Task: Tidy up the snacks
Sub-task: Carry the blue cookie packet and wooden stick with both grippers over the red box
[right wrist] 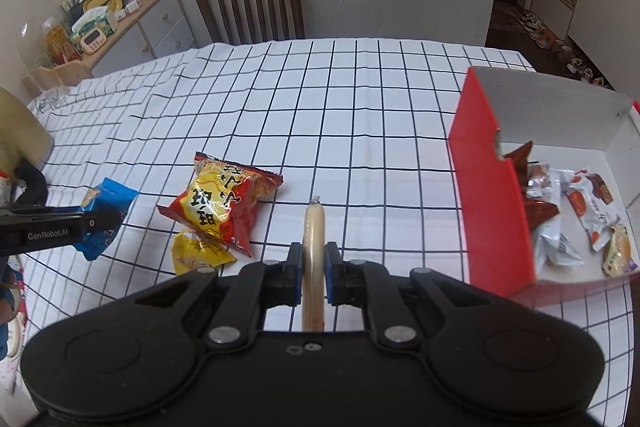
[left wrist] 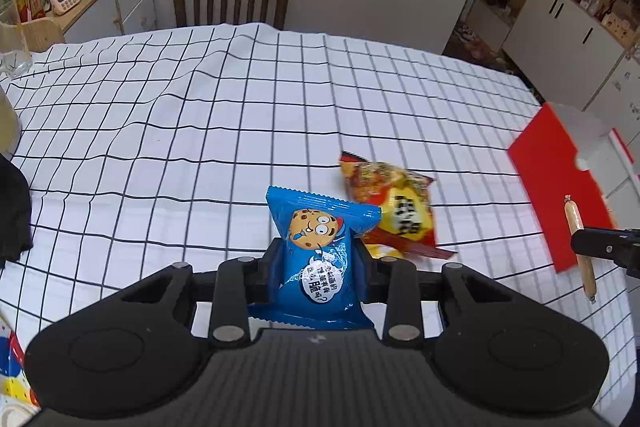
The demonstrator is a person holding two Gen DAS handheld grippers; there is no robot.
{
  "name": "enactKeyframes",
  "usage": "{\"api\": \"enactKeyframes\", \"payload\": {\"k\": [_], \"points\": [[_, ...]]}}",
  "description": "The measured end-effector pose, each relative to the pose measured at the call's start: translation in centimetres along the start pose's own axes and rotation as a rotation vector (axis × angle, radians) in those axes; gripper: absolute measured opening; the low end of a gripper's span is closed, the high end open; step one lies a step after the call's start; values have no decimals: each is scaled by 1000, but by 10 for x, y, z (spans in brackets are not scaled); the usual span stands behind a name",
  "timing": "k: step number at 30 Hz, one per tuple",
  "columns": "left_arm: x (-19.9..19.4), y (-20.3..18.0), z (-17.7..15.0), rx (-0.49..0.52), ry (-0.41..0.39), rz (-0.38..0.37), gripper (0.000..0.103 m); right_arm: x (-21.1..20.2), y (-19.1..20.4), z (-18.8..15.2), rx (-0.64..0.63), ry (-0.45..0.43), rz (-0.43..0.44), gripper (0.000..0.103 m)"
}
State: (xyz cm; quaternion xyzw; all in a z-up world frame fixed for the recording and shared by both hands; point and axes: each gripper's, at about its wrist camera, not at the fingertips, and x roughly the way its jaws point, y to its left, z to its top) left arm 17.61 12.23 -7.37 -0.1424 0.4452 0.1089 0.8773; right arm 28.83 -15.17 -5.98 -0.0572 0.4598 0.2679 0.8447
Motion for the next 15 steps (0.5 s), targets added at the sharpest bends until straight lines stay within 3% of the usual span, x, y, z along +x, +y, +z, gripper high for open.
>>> {"api": "enactKeyframes", "payload": {"k": [15], "points": [[-37,-86,-5,11,-53,-34,34,-58,-47,-5,7,-73,58,9]]}}
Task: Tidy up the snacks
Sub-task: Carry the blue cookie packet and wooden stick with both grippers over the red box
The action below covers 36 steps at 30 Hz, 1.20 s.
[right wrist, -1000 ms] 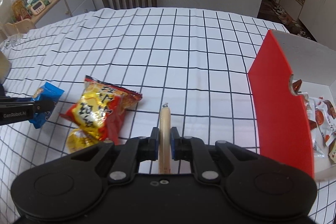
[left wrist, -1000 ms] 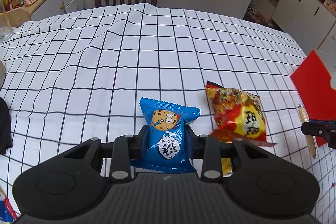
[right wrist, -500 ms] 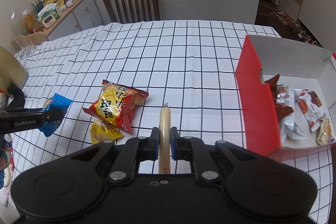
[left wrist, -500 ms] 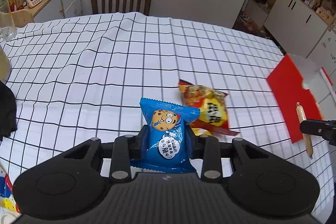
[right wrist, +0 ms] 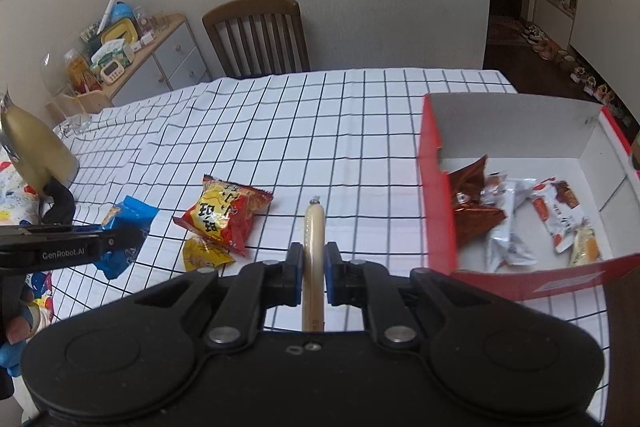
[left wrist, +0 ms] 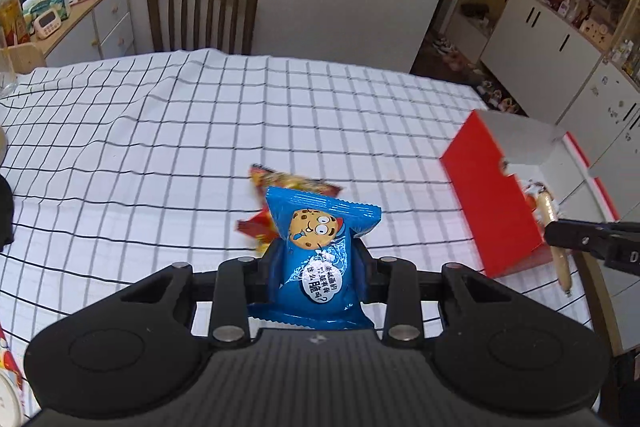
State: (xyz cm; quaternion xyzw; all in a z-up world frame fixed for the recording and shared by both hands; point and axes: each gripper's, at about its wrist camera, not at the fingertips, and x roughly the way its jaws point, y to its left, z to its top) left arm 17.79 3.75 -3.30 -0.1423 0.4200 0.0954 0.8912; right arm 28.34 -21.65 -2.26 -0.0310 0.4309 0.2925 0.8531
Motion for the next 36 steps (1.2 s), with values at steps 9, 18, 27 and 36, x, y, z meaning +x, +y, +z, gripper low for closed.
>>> {"api": "enactKeyframes", "payload": {"k": [9,18,27,36], "points": [[-2,-68,5,19,-21,-26,34,-21,-49,3,-2,-25,20,9],[12,-138,10,42,-18,-57,34,-34,-101,7,-15,-40,17,9],[27,-209,22,94,-18,-99,34,-45,-152,10,23,-52,22,9],[58,-268,35,132,2,-127,34,-49,-198,14,62,-62,6,9]]}}
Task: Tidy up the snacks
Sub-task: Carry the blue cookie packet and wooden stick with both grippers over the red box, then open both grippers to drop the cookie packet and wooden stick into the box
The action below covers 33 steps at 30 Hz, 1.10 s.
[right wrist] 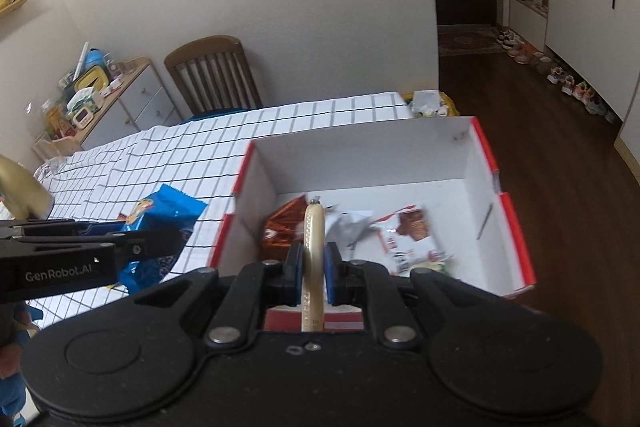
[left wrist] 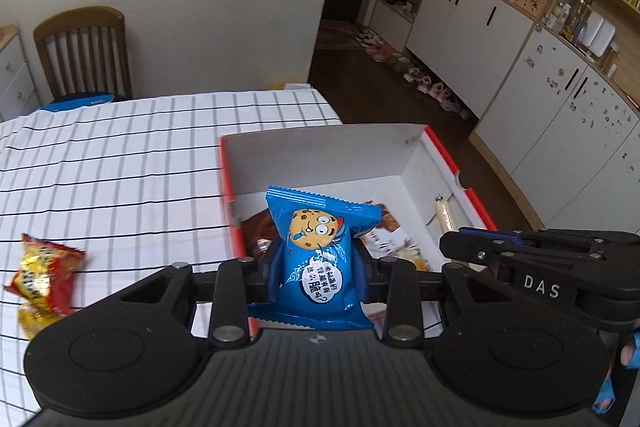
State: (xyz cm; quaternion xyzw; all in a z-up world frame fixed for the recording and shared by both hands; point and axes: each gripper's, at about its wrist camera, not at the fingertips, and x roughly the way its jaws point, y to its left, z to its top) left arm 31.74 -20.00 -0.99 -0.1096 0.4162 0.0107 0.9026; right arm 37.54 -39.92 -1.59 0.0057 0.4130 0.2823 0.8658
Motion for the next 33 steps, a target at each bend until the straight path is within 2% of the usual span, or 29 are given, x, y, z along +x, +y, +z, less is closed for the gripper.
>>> {"api": "enactKeyframes", "payload": {"k": [4,14,23,33], "points": [[20,-13,8,-1,9,-9,34,3,-18,4,20,0,-20,9],[69,-34,12,3,89,-4,34,27,-54,15,63,15,-81,9],[107,-53,1,61,160,25,34,69,-85,23,75,103,-141,9],[134,-50,-4,50,227,24,34,100,-91,17,89,162,-178,9]]}}
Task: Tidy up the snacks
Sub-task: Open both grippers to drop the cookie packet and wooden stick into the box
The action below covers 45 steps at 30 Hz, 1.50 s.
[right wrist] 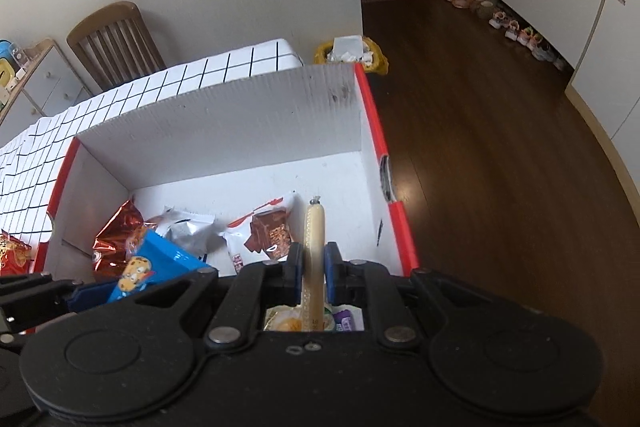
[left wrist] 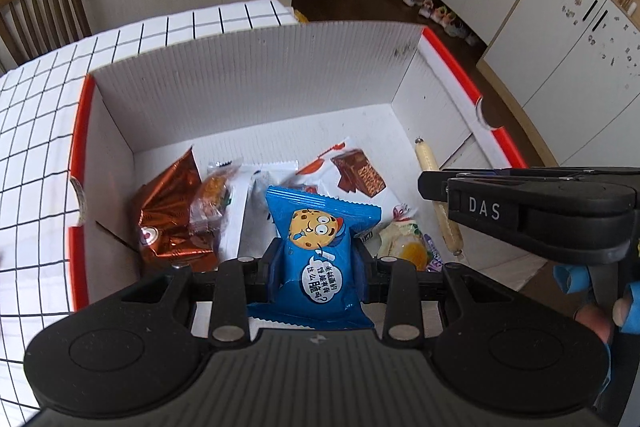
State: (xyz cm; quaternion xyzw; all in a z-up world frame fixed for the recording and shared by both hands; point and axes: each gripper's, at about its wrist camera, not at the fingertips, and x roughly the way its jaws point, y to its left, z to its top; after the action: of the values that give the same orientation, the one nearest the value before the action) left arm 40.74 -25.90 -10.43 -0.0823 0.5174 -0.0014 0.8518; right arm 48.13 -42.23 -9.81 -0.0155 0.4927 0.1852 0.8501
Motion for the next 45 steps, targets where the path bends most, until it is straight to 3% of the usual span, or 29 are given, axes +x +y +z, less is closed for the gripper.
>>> {"api": "enactKeyframes", "payload": {"k": [10,18,20,22,24,38,45], "points": [[19,-4,-2,28,52,15,34,9,8,-2,-16,24,2,10],[21,-1,-6,27,65,1,35,9,7,-6,-10,34,3,19],[17,-1,-7,26,53,5,38,7,7,-7,-6,32,6,21],[11,-2,-8,32,36,2,50,5,7,-8,-10,29,6,21],[5,-3,-9,40,14,6,54,1,8,-9,-9,26,13,23],[-42,7,-18,13,-75,-7,55,-37,15,-12,-32,-35,56,41],[-68,14,-27,12,-130,-3,62,-61,25,-16,-60,-75,85,54]]}}
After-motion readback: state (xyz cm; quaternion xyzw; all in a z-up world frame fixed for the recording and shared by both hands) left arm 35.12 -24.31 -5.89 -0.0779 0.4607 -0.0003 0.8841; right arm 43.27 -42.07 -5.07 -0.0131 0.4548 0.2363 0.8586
